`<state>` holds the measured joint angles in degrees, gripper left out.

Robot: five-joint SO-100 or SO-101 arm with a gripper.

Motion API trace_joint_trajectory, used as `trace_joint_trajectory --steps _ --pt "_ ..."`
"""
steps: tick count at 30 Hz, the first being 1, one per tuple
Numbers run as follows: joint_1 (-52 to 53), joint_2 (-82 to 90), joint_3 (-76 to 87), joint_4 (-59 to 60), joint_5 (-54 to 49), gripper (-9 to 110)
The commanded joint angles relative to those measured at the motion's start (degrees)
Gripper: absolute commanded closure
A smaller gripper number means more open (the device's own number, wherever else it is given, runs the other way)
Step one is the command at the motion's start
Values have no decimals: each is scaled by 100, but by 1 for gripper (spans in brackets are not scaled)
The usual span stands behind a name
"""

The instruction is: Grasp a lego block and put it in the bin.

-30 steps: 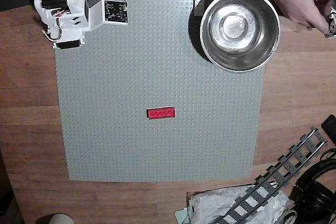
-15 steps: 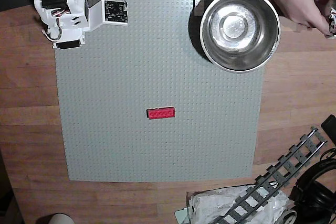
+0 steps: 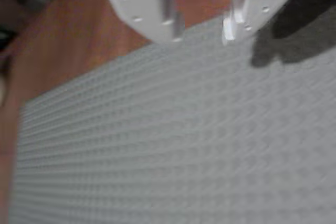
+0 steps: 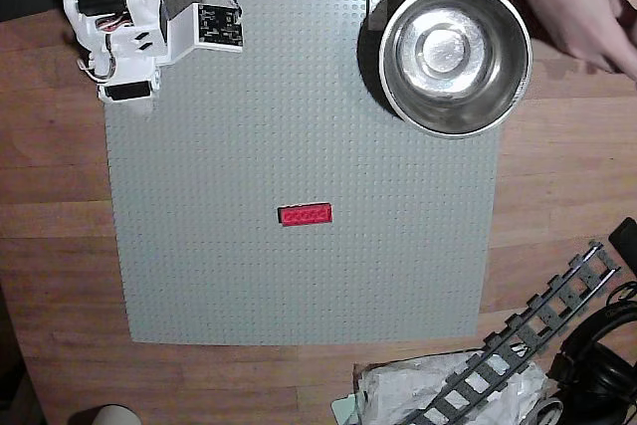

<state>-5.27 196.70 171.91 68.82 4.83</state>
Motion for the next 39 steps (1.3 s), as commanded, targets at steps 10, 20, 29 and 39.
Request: trace_joint_trajectory --steps 10,20,29,39 --pt "-809 -659 -1556 -1002 352 84" --pt "-1679 -3735 -3401 -1793 993 84" --pt "-2549 -6390 -4808 -2312 1767 83" --pt "-2839 -8244 -6091 -2399 2101 83"
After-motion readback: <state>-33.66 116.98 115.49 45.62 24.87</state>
